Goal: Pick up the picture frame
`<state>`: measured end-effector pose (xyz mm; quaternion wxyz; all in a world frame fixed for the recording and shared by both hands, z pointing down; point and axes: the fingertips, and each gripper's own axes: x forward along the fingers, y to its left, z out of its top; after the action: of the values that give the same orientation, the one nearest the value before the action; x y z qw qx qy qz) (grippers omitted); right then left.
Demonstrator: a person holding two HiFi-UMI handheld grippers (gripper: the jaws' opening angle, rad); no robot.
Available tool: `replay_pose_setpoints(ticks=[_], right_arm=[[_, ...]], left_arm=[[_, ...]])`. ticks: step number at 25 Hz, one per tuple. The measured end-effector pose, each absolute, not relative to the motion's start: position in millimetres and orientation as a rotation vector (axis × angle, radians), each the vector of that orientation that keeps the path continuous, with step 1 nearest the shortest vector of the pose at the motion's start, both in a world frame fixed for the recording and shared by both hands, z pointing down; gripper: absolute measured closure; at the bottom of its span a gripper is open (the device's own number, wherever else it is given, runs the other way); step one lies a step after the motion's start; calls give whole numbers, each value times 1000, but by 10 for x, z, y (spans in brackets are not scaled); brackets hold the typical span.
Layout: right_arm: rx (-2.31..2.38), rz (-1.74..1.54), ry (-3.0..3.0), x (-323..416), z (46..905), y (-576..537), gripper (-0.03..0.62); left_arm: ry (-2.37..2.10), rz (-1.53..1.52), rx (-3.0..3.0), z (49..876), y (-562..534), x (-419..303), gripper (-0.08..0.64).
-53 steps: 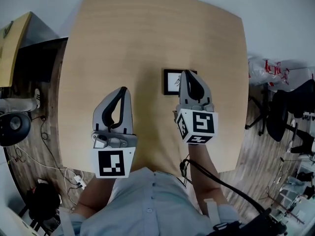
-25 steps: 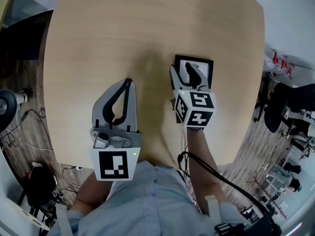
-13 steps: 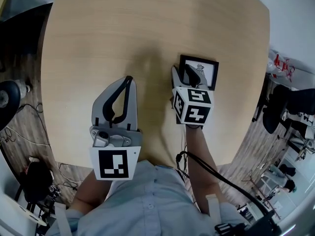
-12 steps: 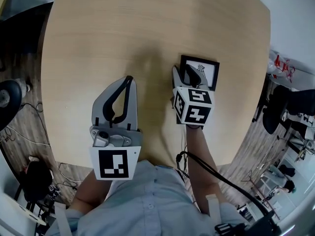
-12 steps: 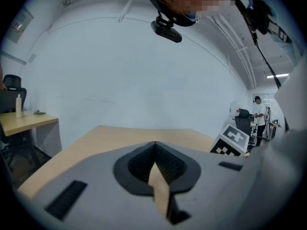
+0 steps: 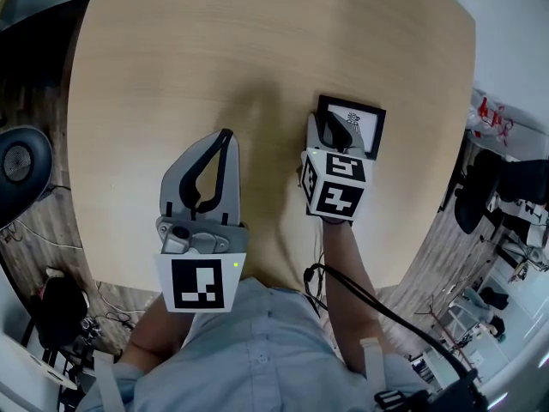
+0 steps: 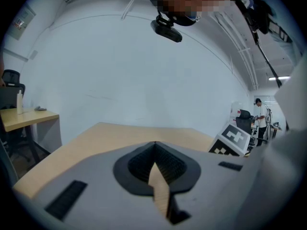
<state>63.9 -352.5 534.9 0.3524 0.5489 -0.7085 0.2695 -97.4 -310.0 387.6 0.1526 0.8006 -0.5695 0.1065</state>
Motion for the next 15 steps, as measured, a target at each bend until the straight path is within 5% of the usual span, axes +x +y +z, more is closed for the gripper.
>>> replay_pose_setpoints(ticks=[15], right_arm=[[1445,651,-1875,556,5333,-3519,531]], left_arm=[[-1686,283,2290,3780,-3075,-1036,558]])
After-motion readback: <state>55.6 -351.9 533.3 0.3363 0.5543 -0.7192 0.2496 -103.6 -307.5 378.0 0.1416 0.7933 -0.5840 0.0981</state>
